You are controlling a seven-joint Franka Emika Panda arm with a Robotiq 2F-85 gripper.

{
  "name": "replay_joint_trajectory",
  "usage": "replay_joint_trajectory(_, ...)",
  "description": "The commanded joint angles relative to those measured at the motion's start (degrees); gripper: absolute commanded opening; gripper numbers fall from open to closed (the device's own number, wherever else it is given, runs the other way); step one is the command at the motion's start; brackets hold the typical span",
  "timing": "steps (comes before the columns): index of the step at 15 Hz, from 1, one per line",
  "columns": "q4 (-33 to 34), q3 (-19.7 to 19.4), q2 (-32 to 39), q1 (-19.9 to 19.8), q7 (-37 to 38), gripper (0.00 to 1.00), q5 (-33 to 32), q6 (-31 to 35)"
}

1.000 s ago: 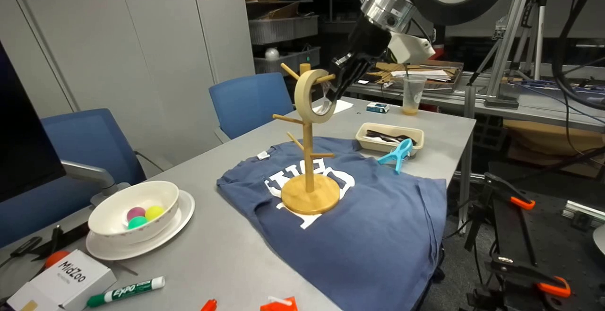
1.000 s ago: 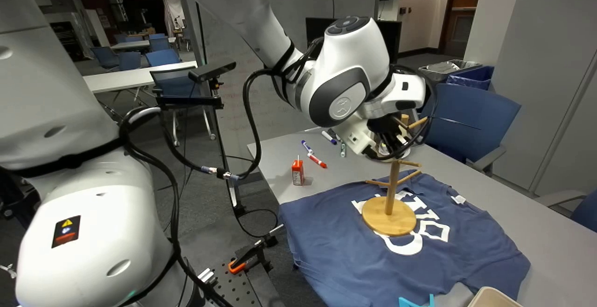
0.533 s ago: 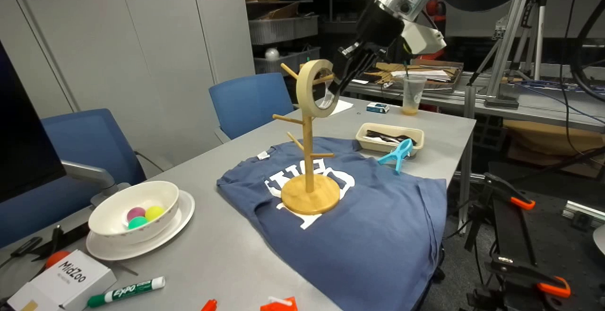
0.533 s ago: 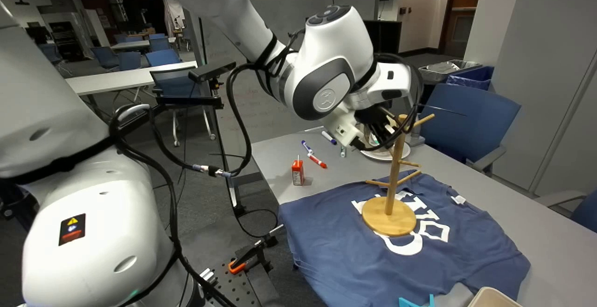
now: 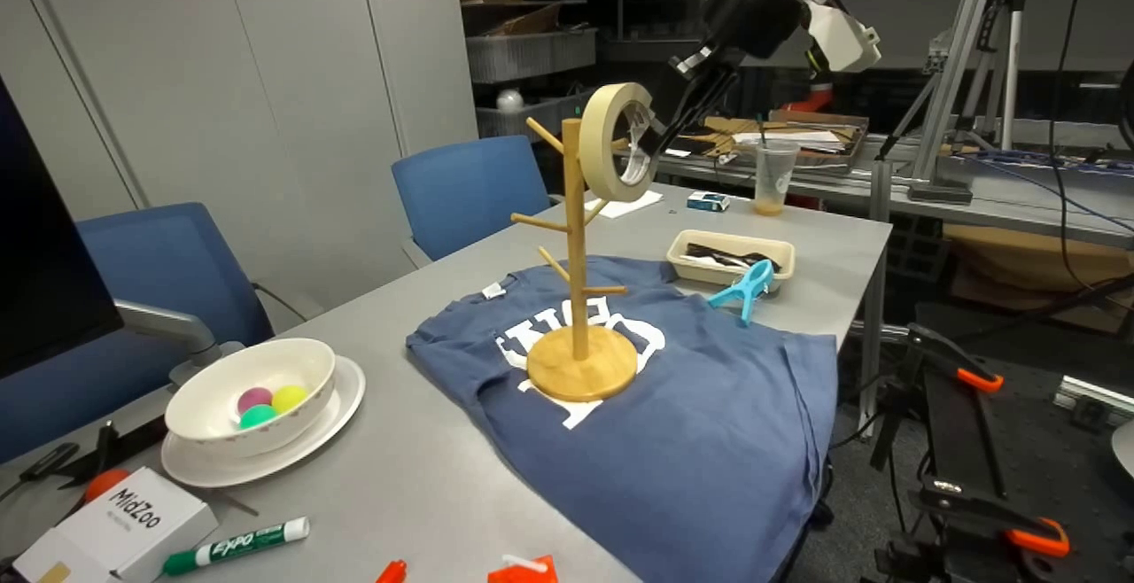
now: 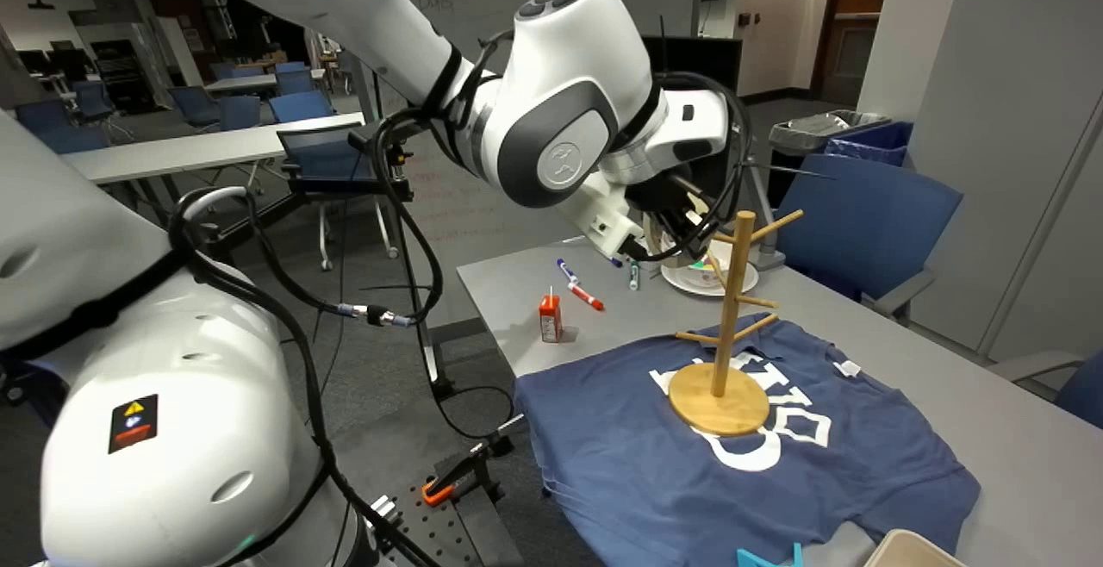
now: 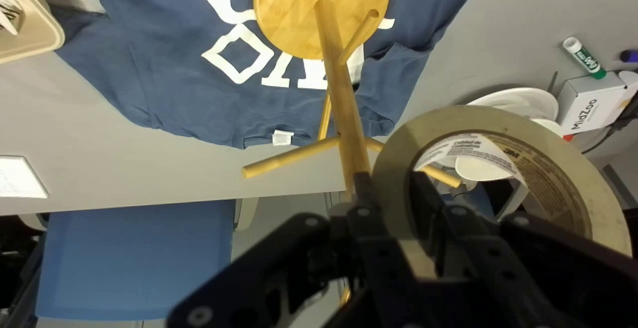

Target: Remove the white tape from the wooden stand, place the blue clip on the wooden stand

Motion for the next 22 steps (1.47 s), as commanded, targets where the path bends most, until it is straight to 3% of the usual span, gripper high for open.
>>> replay_joint_trajectory(1,0.1,0.6,-3.9,-0.6,0.2,0.06,-2.2,-7.7)
replay_joint_trajectory(4,0.2,-0.4,-6.2,0.7,-0.7,0.06,-2.6,-17.2)
replay_joint_trajectory(8,0.3,1.0,-9.5,-1.1,1.1,0.06,-5.9,-29.4)
replay_joint_trajectory(9,0.3,1.4,-2.7,-2.4,1.8,0.06,-7.6,-25.0)
replay_joint_trajectory(16,9.1,0.6,14.2,-11.0,11.5,0.06,-21.8,-24.8)
replay_joint_trajectory(22,19.7,-4.8,26.7,-9.8,18.7,0.06,-31.7,-27.5)
